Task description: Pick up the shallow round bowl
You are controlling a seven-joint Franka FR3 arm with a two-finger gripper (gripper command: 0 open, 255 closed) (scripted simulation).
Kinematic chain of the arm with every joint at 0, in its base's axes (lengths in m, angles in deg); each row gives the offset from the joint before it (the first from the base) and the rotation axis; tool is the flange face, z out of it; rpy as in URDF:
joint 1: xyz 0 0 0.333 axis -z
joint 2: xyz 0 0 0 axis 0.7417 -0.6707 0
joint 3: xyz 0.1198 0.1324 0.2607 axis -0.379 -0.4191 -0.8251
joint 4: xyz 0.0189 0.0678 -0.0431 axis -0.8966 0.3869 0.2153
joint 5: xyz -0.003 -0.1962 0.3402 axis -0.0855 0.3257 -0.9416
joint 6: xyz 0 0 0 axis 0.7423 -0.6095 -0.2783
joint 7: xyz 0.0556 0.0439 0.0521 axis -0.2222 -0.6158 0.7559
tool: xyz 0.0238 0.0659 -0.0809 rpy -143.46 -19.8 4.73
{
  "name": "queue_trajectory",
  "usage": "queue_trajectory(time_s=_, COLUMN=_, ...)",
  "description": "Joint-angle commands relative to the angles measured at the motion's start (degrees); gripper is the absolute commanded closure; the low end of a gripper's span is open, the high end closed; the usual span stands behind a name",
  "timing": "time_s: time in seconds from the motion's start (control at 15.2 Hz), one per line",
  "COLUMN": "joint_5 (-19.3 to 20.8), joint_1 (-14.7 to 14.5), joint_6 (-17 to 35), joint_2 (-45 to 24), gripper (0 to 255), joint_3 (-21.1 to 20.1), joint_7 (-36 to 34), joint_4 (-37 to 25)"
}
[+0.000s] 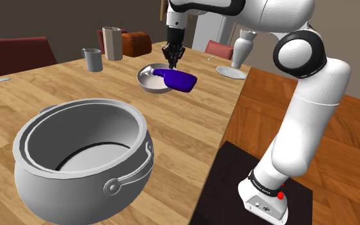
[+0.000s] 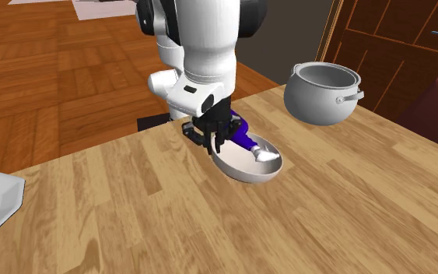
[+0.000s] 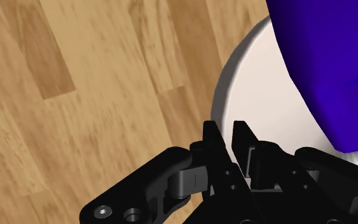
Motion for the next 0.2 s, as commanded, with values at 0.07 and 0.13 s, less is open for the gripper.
queue_trajectory(time_s=0.07, joint_5=0.0, joint_1=0.0, joint_6=-1.9, joint_2=-0.3, gripper=255, joint_3=0.0, joint_7=-0.1, joint_4=-2.2)
queue_trajectory(time_s=0.13, joint_5=0.0, joint_1=0.0, joint_6=-1.9, joint_2=-0.3, gripper=255, joint_3=0.0, joint_7=-0.1, joint_4=-2.2)
